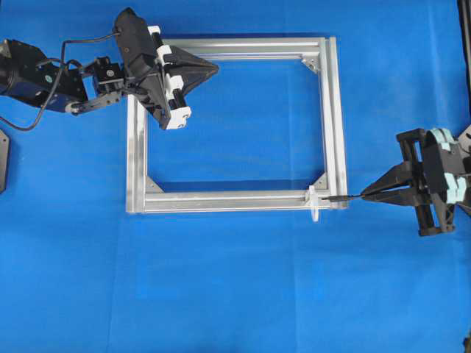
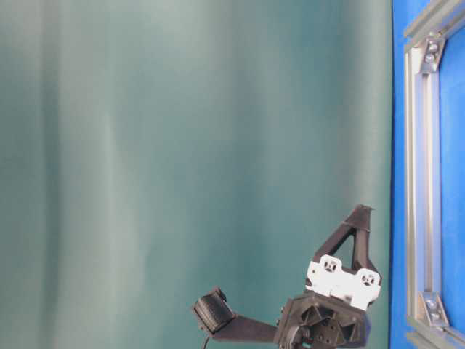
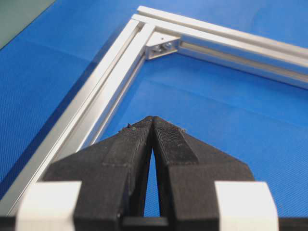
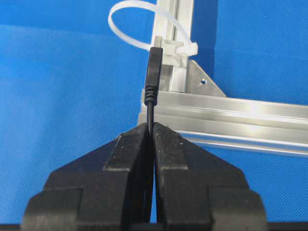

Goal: Insert the wire through the string loop located on the right side.
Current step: 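Push the plug leftward through the zip-tie loop with the right gripper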

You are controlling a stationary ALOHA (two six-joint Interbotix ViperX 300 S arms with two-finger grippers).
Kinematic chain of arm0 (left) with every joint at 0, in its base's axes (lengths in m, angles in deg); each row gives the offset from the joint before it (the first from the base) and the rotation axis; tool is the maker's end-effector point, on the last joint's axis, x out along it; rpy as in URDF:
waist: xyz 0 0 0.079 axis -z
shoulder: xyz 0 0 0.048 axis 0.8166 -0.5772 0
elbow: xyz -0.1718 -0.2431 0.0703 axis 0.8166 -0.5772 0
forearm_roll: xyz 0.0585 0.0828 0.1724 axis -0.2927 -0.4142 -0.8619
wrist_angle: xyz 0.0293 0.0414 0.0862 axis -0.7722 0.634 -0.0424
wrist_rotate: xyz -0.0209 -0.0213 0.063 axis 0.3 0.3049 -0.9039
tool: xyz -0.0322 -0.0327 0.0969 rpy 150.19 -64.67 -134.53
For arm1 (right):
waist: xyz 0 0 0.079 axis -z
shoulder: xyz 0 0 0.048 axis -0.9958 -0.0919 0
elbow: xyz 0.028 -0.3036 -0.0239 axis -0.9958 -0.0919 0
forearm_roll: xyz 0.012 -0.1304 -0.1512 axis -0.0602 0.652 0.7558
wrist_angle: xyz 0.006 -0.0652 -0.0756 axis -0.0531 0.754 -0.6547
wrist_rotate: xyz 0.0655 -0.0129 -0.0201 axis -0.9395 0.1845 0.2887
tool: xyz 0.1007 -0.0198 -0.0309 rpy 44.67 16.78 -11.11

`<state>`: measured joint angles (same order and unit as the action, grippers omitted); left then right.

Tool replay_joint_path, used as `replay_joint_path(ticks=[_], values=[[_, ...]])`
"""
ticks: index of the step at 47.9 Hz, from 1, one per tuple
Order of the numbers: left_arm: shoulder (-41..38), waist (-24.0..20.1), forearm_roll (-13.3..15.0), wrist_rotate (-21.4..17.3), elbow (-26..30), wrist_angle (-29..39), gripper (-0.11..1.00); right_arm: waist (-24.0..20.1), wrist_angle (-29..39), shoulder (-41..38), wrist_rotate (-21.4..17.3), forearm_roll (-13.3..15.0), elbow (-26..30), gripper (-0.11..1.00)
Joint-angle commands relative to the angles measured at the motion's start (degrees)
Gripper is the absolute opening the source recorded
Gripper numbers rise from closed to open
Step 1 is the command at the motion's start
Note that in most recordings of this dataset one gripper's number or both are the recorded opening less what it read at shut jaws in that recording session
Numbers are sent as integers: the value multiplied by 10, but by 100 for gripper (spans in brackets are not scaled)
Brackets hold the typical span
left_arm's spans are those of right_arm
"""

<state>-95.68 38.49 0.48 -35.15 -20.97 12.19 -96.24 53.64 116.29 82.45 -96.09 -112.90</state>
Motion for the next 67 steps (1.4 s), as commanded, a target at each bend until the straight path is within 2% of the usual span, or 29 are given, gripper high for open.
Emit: replay_joint_path(ticks=[1,20,43,54,67], values=[[17,0,-1,1,6,-6,0,1,-5,0,0,1,8,-3],[17,1,-2,1,7,-6,0,1,-29,-9,-4,-1,10,-3],[17,1,-2,0,7,-6,0,1,-128,-143,-4,-2,60,-3],[17,1,-2,0,6,-6,0,1,-137,-196,-4,-3,101,-3],[17,1,-2,1,7,-11,0,1,-139,-205,-4,-3,107,-3]])
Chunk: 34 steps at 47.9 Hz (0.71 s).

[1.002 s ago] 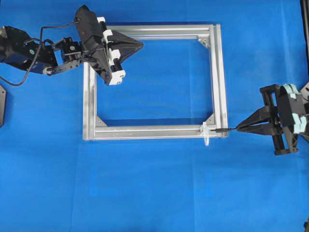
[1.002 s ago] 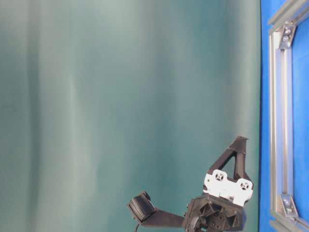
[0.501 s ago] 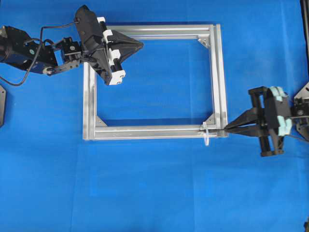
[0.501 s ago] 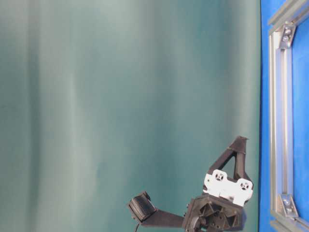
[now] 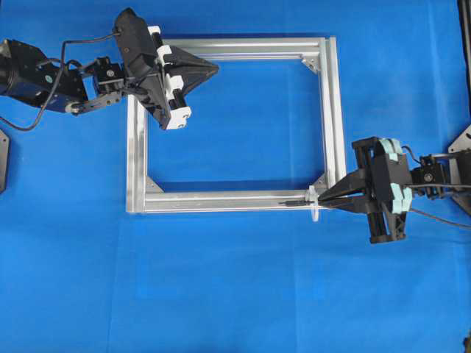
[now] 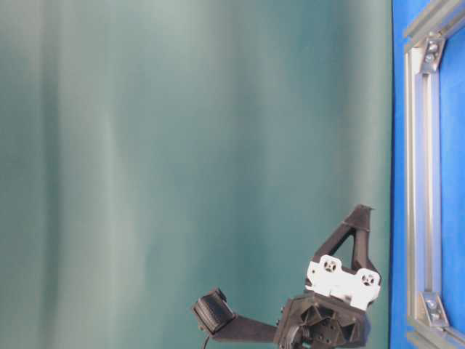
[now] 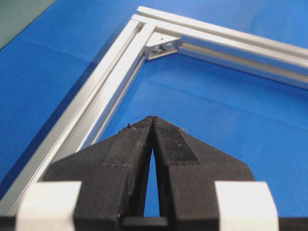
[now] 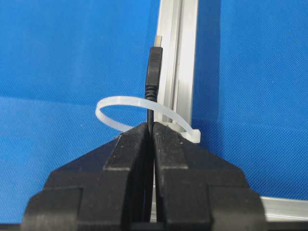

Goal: Insert the wire through the string loop located on the right side.
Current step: 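Push the plug leftward through the zip-tie loop with the right gripper, then move the left gripper across to meet the plug tip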

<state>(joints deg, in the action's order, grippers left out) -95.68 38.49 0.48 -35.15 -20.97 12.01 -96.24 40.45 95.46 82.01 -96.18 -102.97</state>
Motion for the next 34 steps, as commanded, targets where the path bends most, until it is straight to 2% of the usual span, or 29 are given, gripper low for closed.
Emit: replay_joint_path(ticks=[1,21,27,34], values=[[17,1,-2,1,7,-11,0,2,-7,4,1,-2,8,-3],[17,11,-2,5,5,-24,0,1,-7,4,1,-2,7,-3],[17,35,-2,7,2,-23,0,1,-7,4,1,-1,8,-3],[17,84,-2,8,-4,-24,0,1,-7,4,1,-2,8,-3]])
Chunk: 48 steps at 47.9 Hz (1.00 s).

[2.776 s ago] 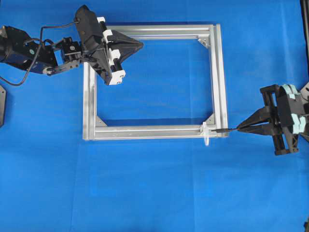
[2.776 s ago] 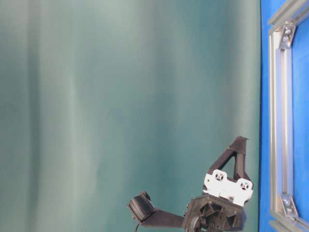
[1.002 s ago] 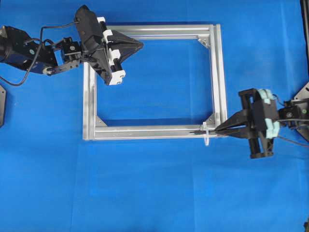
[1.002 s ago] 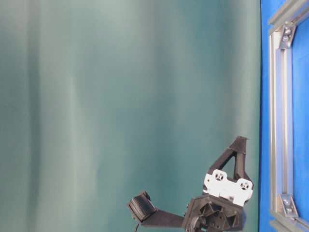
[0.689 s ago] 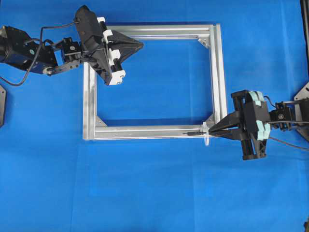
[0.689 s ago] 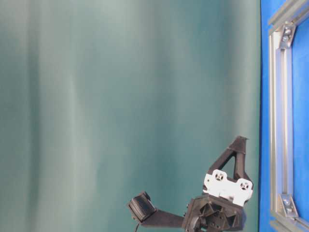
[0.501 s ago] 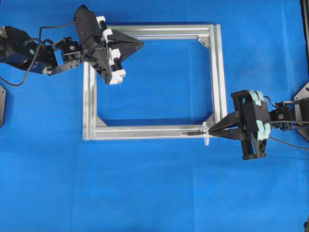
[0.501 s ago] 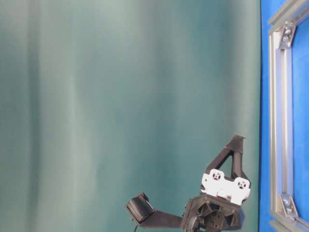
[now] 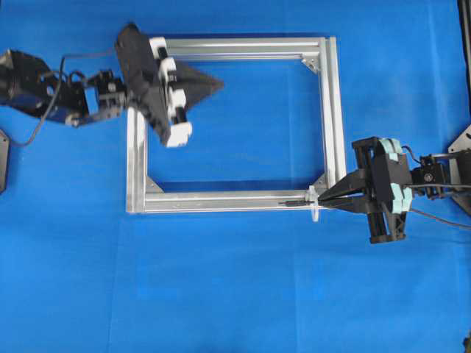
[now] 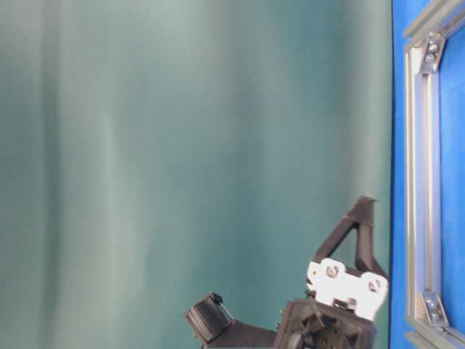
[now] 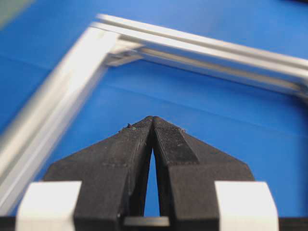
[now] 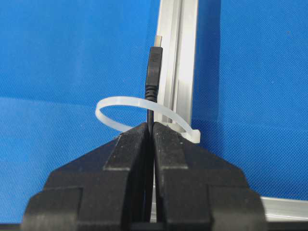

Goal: Insert the wire through the string loop located on the right side.
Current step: 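Move the left gripper across to meet the plug tip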

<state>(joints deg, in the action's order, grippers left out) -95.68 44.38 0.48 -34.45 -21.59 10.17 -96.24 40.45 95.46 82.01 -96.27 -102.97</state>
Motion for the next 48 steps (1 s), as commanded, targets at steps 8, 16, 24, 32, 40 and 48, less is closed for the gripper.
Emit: replay_joint_path(ticks=[8,16,24,32,40,48], values=[[17,88,-2,1,-2,-4,0,1,-7,4,1,0,8,-3],[18,142,-2,1,-2,-4,0,2,-7,4,1,-1,8,-3],[21,183,-2,0,-4,1,0,1,-7,4,1,-1,8,-3],[22,192,-2,0,-4,15,0,1,-7,4,1,-1,8,-3],[20,192,-2,0,0,21,0,1,-7,4,1,-1,8,-3],[12,192,-2,0,25,33,0,2,-7,4,1,0,9,-3]])
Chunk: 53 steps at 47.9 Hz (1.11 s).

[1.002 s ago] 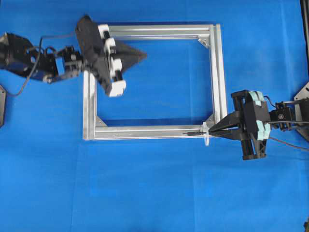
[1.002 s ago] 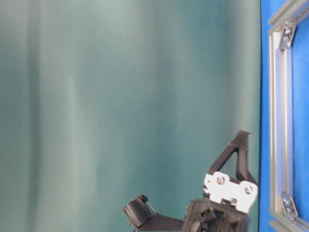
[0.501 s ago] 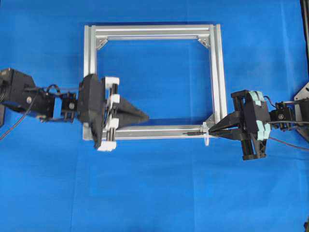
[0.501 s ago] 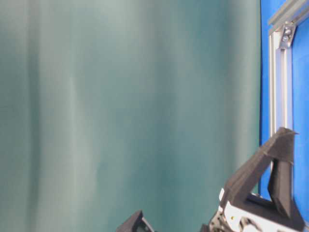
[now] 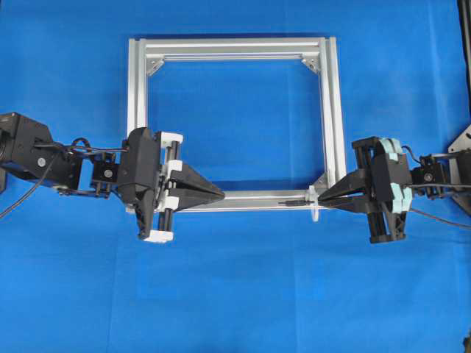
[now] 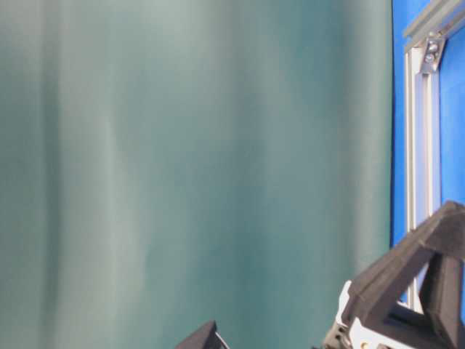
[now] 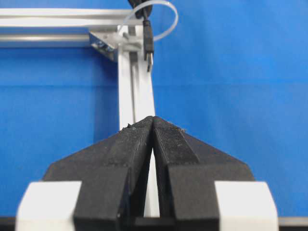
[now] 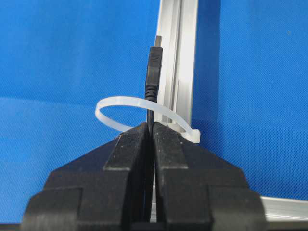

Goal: Insert the wire through the string loop located on the right side.
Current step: 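Move the left gripper across to meet the plug tip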

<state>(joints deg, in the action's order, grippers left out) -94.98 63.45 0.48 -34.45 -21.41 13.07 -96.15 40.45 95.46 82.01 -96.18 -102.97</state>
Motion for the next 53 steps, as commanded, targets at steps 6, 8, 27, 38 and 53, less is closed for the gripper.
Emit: replay_joint_path(ticks=[6,8,27,38,53], values=[[-9,2,-2,-1,61,26,0,0,-7,4,1,-2,9,-3],[-15,2,-2,-1,76,36,0,0,-7,4,1,-1,9,-3],[-76,0,-2,-2,238,145,0,0,-7,3,1,-2,9,-3],[-95,-7,-2,-2,275,169,0,0,-7,3,1,-2,10,-3],[-97,-12,-2,-10,272,173,0,0,-7,3,1,-2,9,-3]])
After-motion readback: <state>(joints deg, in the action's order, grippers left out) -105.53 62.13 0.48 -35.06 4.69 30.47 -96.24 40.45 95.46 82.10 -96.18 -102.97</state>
